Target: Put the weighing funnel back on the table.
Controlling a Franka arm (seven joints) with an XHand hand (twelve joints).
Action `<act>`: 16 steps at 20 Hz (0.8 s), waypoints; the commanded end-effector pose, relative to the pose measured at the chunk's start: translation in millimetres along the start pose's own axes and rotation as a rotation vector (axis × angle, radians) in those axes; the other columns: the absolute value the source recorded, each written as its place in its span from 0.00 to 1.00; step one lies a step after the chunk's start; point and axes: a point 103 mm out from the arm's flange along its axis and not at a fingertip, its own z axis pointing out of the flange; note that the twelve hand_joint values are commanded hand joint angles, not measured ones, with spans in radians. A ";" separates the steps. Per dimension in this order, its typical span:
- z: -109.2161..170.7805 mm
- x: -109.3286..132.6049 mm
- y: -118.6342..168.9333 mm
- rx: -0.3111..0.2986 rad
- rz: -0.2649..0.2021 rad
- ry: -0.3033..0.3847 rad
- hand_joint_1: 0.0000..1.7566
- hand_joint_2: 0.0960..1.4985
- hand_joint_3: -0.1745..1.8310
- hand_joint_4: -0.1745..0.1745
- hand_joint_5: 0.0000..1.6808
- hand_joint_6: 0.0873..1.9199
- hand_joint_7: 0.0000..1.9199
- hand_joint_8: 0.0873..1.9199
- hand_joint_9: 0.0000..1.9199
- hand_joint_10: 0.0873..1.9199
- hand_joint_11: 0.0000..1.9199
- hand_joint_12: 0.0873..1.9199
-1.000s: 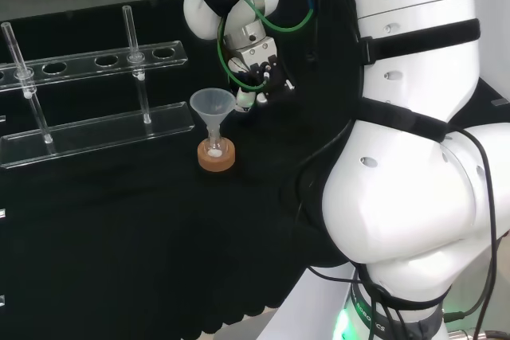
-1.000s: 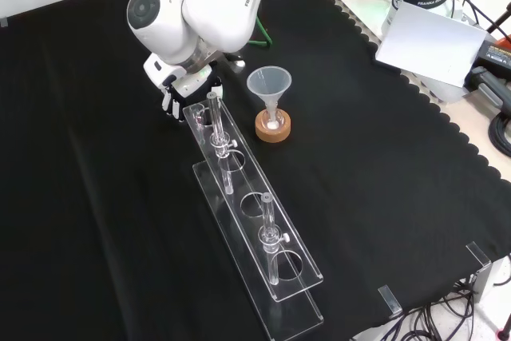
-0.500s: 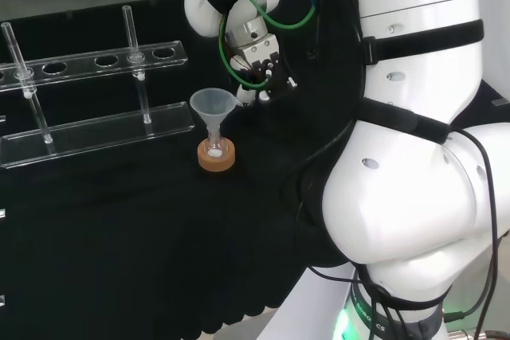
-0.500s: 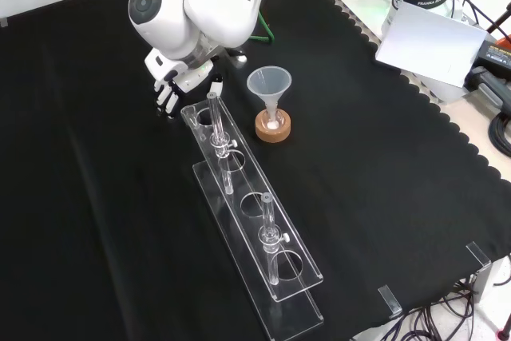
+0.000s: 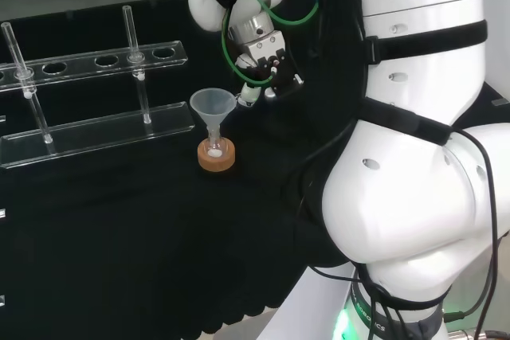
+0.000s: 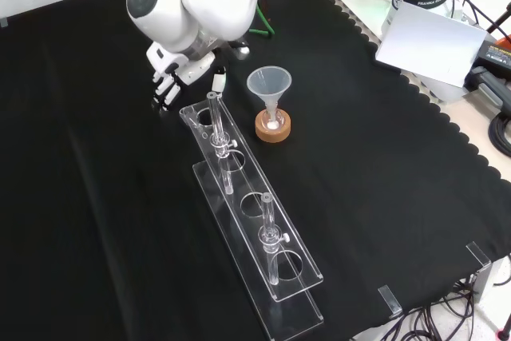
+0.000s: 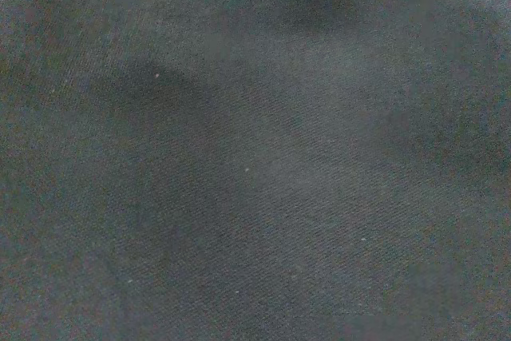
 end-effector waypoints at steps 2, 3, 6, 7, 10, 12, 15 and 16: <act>-34.2 -33.3 -41.3 -0.088 0.052 0.059 0.43 0.54 0.12 0.47 0.15 0.03 0.02 0.32 0.32 0.00 0.12 0.69; -38.5 -36.6 -48.2 -0.098 0.058 0.063 0.43 0.54 0.12 0.47 0.15 0.03 0.02 0.32 0.32 0.00 0.12 0.69; -50.6 -44.7 -70.9 -0.131 0.075 0.070 0.43 0.54 0.12 0.47 0.16 0.03 0.03 0.32 0.32 0.00 0.12 0.69; -53.9 -46.0 -78.3 -0.140 0.077 0.073 0.42 0.54 0.12 0.47 0.16 0.03 0.03 0.32 0.32 0.00 0.12 0.69; -61.3 -46.5 -95.8 -0.156 0.075 0.077 0.42 0.54 0.13 0.47 0.17 0.03 0.03 0.32 0.33 0.00 0.12 0.69; -65.7 -45.2 -104.9 -0.165 0.075 0.077 0.42 0.54 0.13 0.47 0.17 0.03 0.04 0.32 0.33 0.00 0.12 0.69; -72.5 -42.4 -117.9 -0.183 0.075 0.076 0.42 0.54 0.13 0.47 0.17 0.02 0.04 0.32 0.33 0.00 0.12 0.69; -74.7 -40.9 -122.0 -0.189 0.074 0.075 0.42 0.54 0.13 0.47 0.17 0.02 0.04 0.32 0.33 0.00 0.12 0.69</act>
